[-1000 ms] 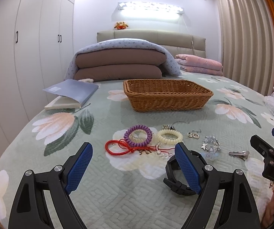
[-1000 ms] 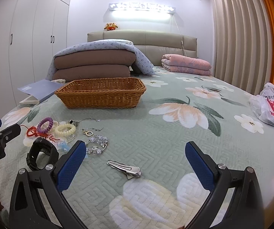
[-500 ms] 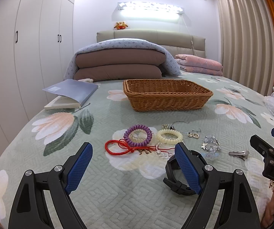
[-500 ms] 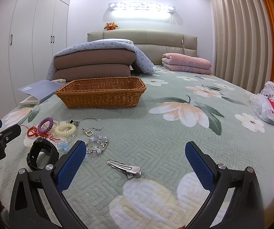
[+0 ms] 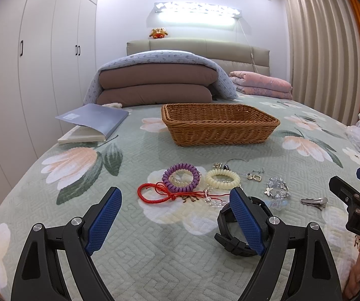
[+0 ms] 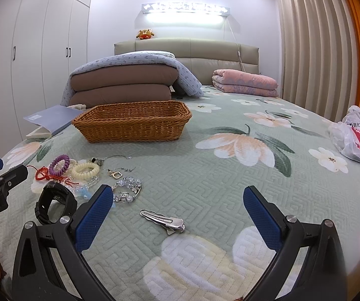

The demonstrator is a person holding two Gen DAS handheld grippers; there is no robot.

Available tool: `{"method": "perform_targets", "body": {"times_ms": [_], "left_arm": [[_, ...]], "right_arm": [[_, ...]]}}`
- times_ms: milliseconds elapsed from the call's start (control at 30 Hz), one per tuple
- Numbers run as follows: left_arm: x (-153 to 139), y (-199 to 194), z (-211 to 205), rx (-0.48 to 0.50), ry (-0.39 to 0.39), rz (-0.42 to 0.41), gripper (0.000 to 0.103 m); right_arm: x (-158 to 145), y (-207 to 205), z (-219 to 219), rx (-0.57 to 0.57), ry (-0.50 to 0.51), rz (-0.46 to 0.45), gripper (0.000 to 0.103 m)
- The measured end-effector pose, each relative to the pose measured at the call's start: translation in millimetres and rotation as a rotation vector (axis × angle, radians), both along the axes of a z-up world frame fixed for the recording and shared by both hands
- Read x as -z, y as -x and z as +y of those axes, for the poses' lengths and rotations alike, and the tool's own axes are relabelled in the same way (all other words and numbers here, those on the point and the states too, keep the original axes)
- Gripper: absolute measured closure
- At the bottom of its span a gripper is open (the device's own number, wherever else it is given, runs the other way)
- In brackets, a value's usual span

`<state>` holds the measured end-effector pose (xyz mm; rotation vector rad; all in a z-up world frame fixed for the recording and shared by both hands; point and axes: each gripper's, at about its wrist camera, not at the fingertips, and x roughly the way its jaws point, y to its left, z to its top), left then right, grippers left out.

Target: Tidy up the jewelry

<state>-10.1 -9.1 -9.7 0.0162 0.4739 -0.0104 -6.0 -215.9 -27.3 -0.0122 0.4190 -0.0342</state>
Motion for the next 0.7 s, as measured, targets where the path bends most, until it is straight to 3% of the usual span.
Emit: {"method": "perform_targets", "body": {"times_ms": [700], "left_arm": [[-1, 2, -1, 0.004, -0.005, -0.012, 0.015]], "right_arm": [[-3, 2, -5, 0.001, -0.010, -0.011, 0.000]]}}
